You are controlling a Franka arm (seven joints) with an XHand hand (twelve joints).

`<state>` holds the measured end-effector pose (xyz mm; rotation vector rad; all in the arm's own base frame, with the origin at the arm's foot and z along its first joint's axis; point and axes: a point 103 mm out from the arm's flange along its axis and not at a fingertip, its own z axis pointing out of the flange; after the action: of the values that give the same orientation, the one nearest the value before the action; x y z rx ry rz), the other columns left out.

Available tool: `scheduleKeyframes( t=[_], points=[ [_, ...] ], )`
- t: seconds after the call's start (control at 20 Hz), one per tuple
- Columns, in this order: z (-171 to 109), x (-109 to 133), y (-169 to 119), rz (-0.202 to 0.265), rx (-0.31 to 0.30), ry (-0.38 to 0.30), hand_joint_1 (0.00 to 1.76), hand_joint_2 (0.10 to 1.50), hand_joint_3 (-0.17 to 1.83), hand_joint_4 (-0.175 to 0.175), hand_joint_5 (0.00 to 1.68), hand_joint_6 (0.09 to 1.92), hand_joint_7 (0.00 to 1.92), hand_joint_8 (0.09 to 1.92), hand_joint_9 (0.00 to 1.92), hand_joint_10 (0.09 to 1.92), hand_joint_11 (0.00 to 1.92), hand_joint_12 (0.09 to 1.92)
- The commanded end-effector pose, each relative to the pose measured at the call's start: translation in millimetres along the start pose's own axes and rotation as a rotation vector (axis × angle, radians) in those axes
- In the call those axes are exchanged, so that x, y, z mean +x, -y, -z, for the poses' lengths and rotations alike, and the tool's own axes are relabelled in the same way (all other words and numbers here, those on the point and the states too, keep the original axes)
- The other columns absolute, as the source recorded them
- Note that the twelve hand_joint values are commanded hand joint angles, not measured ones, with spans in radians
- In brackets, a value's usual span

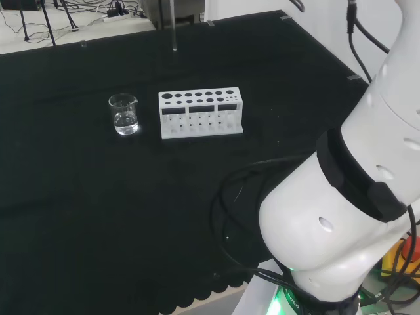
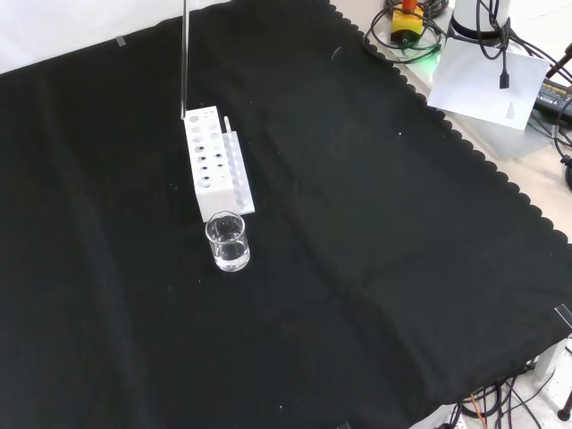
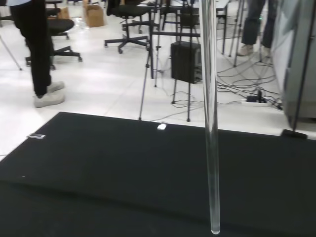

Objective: Stir in the beaker to the left of the white test tube rack with the glass rod.

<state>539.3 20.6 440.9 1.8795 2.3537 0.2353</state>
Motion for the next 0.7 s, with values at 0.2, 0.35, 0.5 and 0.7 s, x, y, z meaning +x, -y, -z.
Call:
scheduleKeyframes(
  t=[0.2, 0.35, 0.5, 0.7],
  points=[
    [-19.0, 44.1, -25.8, 0.099, 0.029, -0.039, 1.29, 1.10, -0.03, -0.175, 1.06, 0.57, 1.08, 1.17, 1.56, 0.92, 1.63, 0.66],
    [-22.8, 56.6, -28.7, 0.131, 0.025, -0.040, 1.29, 1.10, -0.03, -0.175, 1.06, 0.57, 1.08, 1.17, 1.56, 0.92, 1.63, 0.66],
    [-25.6, 66.5, -30.5, 0.151, 0.027, -0.047, 1.29, 1.09, -0.02, -0.175, 1.06, 0.57, 1.08, 1.17, 1.56, 0.93, 1.63, 0.67],
    [-33.8, 76.5, -32.2, 0.169, 0.036, -0.060, 1.29, 1.09, -0.02, -0.175, 1.06, 0.57, 1.08, 1.17, 1.56, 0.93, 1.63, 0.67]
  ],
)
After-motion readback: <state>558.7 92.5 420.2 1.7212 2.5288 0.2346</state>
